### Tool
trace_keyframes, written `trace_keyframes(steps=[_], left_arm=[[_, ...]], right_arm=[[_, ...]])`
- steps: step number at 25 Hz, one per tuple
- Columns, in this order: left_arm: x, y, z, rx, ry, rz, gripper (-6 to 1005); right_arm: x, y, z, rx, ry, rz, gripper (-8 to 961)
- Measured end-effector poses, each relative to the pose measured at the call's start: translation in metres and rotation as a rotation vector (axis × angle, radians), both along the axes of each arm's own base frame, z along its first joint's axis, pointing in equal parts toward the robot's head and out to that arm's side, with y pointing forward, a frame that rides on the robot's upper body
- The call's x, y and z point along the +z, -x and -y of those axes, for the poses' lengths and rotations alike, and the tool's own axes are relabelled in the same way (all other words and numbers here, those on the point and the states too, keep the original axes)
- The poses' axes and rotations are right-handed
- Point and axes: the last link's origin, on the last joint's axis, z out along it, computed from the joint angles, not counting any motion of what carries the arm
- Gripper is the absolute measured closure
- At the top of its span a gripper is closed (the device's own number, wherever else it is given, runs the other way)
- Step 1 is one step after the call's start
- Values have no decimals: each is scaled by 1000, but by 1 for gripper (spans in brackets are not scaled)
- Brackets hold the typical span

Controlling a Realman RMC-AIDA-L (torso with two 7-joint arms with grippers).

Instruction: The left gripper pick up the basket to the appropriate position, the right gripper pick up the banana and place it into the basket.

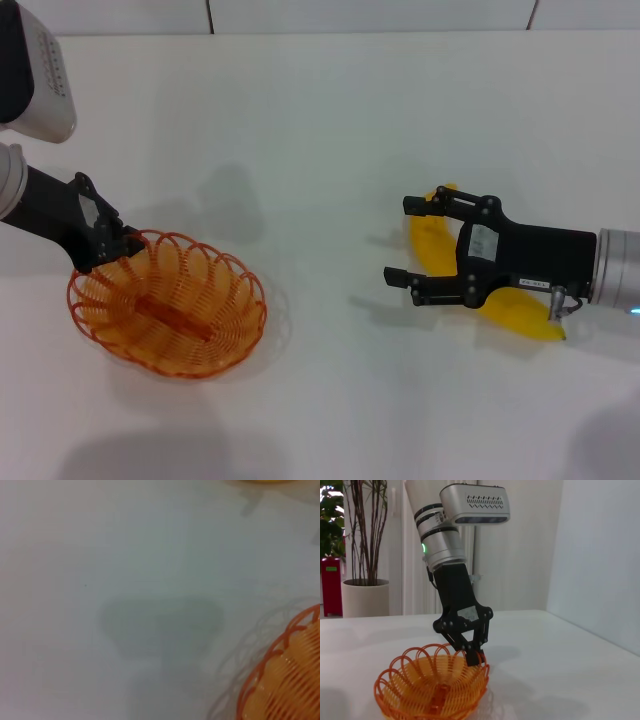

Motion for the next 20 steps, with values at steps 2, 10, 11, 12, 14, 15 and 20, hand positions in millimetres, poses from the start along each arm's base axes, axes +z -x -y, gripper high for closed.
trace_keyframes(steps=[2,10,11,12,14,15,20], left_arm=[[0,0,0,1,0,-1,926],[10,-4,4,109,-41,60,945],[13,-4,5,147,-59,78,947],[15,-3,7,178,-74,96,948],[20,-5,8,239,-103,157,951],[22,-5,8,256,-107,185,952],[29,-10,7,310,-140,295,953]], right_arm=[[0,0,0,-2,0,0,60],[1,-4,3,-14,-5,-1,60],[1,-4,3,-14,-6,-1,60],[1,-4,3,-14,-6,-1,60],[1,-4,3,-15,-6,-1,61],[1,-4,3,-15,-6,-1,61],[1,-5,3,-19,-8,3,61]])
